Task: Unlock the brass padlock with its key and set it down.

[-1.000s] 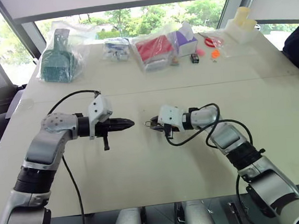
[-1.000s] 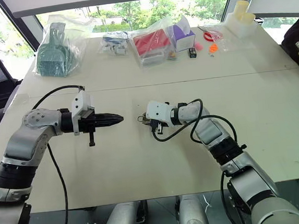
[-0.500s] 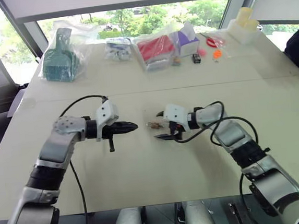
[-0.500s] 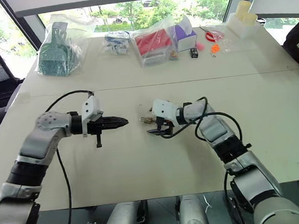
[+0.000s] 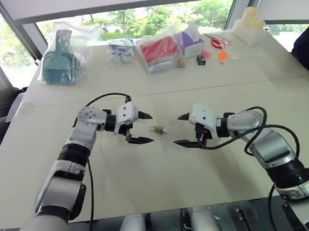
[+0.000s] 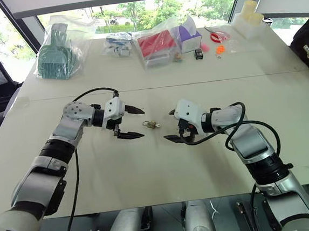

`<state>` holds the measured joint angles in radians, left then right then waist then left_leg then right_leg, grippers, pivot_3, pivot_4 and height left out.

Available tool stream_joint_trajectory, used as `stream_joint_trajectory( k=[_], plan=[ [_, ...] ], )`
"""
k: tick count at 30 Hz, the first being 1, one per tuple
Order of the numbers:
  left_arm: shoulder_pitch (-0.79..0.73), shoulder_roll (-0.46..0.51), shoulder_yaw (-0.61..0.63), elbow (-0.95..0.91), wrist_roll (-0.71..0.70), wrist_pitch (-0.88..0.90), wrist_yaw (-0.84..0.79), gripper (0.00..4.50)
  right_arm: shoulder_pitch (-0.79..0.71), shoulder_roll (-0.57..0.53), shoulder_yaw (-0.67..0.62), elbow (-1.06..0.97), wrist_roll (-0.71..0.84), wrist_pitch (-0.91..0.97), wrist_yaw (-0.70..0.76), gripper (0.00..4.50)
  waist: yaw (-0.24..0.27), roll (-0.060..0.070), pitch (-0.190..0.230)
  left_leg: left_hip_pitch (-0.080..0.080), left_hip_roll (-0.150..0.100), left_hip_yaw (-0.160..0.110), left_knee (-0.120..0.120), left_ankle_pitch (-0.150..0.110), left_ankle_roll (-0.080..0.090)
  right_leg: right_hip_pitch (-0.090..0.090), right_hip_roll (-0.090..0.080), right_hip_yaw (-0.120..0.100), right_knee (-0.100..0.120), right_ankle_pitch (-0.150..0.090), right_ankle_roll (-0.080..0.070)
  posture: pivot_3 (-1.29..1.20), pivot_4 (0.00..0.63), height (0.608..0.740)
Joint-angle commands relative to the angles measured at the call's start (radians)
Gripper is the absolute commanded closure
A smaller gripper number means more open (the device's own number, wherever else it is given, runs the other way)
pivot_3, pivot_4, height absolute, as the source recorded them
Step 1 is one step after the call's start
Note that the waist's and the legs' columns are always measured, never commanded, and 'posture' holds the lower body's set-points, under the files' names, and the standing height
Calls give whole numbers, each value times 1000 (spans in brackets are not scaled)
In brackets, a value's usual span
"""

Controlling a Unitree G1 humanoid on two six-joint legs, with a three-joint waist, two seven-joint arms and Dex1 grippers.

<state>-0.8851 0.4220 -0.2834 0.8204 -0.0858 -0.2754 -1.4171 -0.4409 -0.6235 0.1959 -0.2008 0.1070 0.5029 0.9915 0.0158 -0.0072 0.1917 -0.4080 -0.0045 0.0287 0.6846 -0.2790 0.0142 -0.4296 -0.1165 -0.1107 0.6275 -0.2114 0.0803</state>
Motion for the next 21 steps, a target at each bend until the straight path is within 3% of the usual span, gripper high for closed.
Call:
stream_joint_trajectory(
  k=[1, 8, 15, 18, 21],
  plan=[
    [-74, -41, -8, 142, 55, -99, 0, 71, 19, -23, -37, -78, 23, 26, -23, 0, 1, 0, 0, 0, 0, 0, 0, 0, 0, 0, 0, 0, 0, 0, 0, 0, 150, 740],
    [-155, -120, 5, 326, 112, -173, 30, 71, 47, -41, -45, -140, 39, 69, -59, 0, -4, -1, 0, -1, 0, 0, 1, 0, 1, 0, -1, 0, -1, 0, 0, 0, 150, 740],
    [-189, -132, -5, 412, 188, -178, 86, 71, 66, -56, -47, -177, 51, 92, -83, 0, -2, -2, 0, -1, 0, 0, 1, -1, 1, 0, -1, 0, 0, 0, 0, 0, 150, 740],
    [-196, -122, -7, 428, 208, -170, 99, 832, 71, -61, -45, -189, 52, 95, -91, 0, -3, -2, 0, 0, 0, -1, 1, 0, 1, 0, -1, 0, 0, 0, 0, 0, 150, 740],
    [-199, -118, 2, 436, 215, -165, 105, 2042, 64, -61, -36, -181, 48, 88, -96, 0, -3, -2, 0, 0, 0, -1, 1, 0, 1, 0, -1, 0, 0, 0, 0, 0, 150, 740]
  ],
)
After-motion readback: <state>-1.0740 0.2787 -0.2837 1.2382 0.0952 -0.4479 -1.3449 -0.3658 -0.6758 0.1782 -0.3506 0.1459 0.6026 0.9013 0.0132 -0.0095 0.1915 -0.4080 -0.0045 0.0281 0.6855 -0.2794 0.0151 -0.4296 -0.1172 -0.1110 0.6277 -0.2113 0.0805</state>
